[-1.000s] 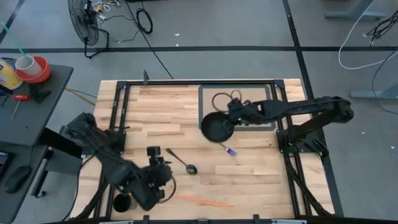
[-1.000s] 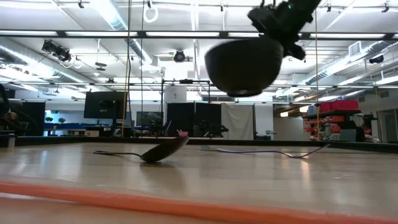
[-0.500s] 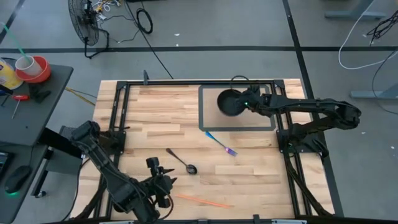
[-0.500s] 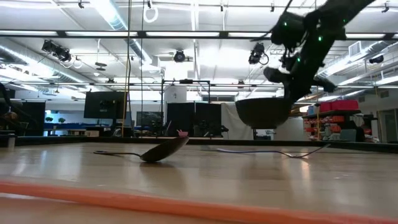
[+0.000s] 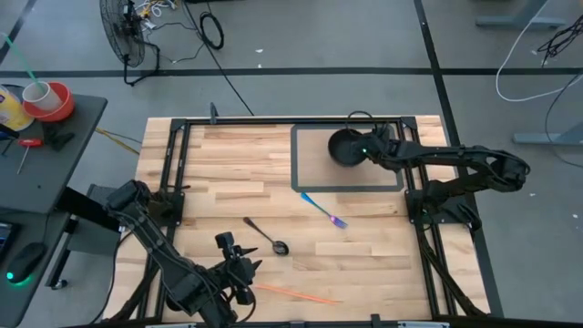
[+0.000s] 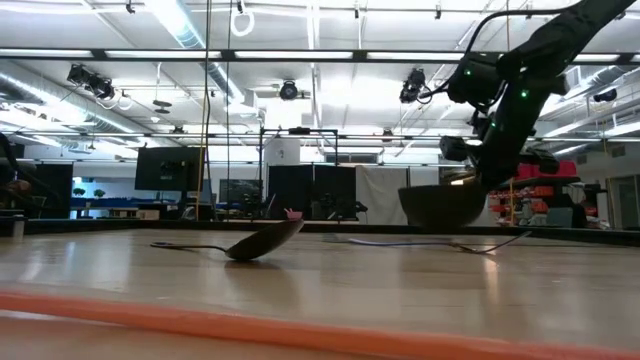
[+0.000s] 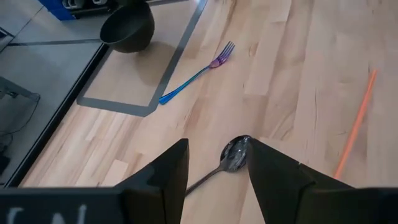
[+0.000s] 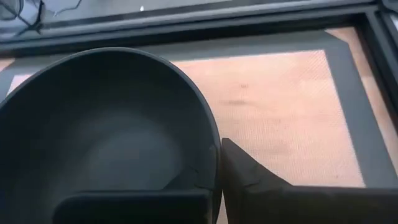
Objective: Pick & Place Utensil
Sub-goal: Put the black bowl on the transparent mat
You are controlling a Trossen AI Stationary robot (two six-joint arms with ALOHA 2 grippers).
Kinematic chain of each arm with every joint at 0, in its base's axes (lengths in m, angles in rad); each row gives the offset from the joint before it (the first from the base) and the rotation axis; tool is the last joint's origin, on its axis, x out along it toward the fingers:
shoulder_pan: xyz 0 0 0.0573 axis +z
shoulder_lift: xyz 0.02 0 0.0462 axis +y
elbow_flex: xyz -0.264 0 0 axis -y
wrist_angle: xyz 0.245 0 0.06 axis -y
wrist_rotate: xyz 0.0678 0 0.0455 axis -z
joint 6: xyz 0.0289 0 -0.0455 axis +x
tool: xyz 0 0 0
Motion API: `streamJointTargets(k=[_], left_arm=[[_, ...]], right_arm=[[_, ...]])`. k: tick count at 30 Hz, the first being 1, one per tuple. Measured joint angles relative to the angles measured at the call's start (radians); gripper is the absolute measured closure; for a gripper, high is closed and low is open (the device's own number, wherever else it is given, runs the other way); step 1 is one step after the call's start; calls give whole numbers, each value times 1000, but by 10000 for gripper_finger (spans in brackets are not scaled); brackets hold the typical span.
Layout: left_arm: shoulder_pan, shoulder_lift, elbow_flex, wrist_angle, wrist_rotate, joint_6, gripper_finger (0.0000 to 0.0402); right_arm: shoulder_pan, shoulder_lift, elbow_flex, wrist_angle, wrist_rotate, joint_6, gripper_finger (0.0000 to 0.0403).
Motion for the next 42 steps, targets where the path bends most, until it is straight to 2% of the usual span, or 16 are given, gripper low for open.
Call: streamJointTargets(k=[9,26,36,42], left_arm=[[-1,0,0,4,10,-1,236],[-1,0,0,17,39,-2,236],[-1,0,0,23,44,3,236],[-8,0,0,18,39,27,236]], right_arm=[[-24,0,0,-9,-11,-33,394],[-24,0,0,-32,-39,5,377],[-25,0,0,-39,-77,-10,308],[-24,-54,23,-167,-73,-48,245]])
